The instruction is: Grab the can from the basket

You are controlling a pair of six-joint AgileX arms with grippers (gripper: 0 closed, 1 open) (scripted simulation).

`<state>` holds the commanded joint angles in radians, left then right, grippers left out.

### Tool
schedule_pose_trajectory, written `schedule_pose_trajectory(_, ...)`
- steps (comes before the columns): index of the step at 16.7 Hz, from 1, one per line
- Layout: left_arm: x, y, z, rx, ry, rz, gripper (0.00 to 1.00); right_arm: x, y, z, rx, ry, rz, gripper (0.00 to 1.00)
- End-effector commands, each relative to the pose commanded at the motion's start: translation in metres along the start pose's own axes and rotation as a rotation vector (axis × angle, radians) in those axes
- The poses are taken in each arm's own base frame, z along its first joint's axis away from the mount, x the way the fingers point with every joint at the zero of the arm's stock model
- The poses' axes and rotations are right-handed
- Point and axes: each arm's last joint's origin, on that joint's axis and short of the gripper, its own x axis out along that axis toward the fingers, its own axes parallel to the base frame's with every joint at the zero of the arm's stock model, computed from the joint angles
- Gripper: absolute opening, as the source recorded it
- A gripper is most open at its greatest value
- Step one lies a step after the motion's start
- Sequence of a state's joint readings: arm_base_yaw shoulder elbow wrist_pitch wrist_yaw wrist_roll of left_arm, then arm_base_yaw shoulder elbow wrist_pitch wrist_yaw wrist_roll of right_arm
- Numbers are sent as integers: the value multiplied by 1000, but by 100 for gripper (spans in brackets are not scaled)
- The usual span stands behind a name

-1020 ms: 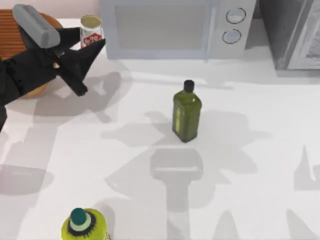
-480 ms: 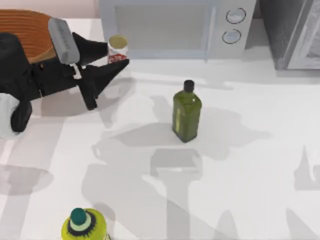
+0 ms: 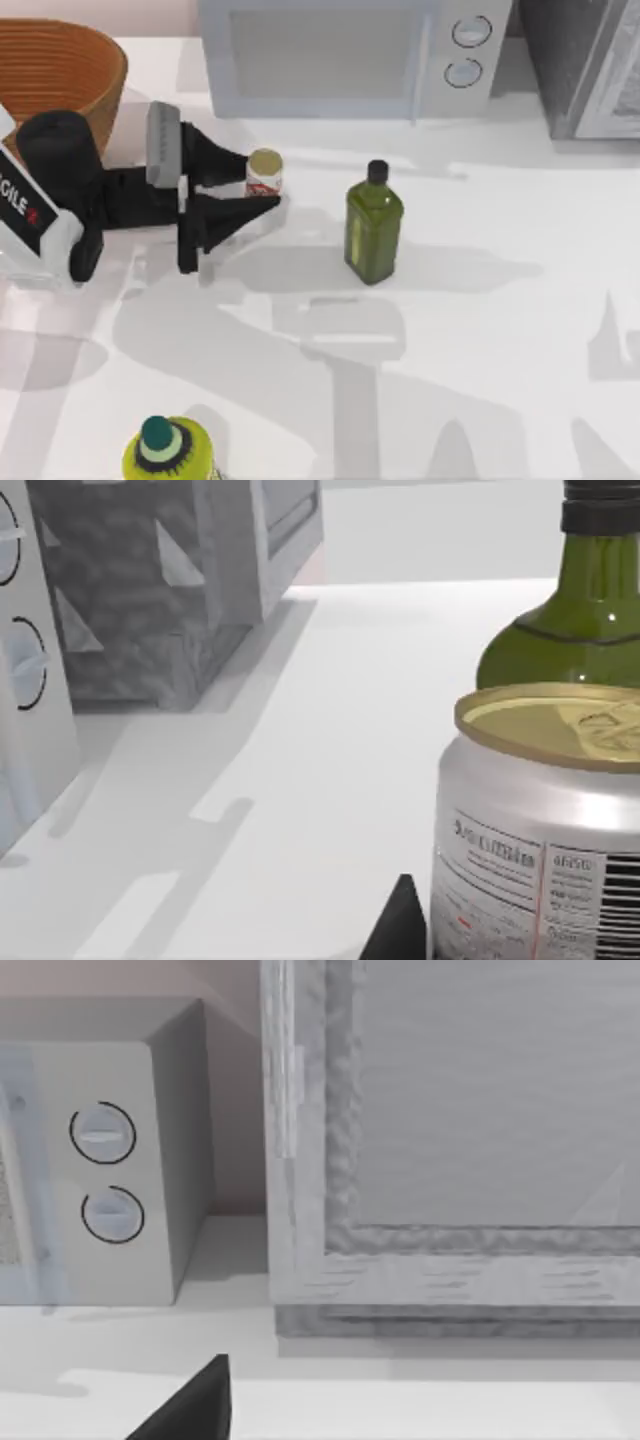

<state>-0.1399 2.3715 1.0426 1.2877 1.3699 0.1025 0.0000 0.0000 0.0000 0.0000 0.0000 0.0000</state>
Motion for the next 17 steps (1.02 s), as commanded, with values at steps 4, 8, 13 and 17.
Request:
schedule_pose_trajectory(4, 1, 1, -33, -51, -1, -97, 0, 0, 0, 0, 0, 0, 0, 100)
schedule_pose_trajectory(8, 1, 2, -39, -60, -1, -108, 0, 0, 0, 0, 0, 0, 0, 100)
schedule_pose_trajectory(13, 1, 2, -39, -60, -1, -108, 8, 0, 0, 0, 0, 0, 0, 100)
schedule_pose_trajectory(17, 1, 2, -39, -60, -1, -108, 38, 0, 0, 0, 0, 0, 0, 100)
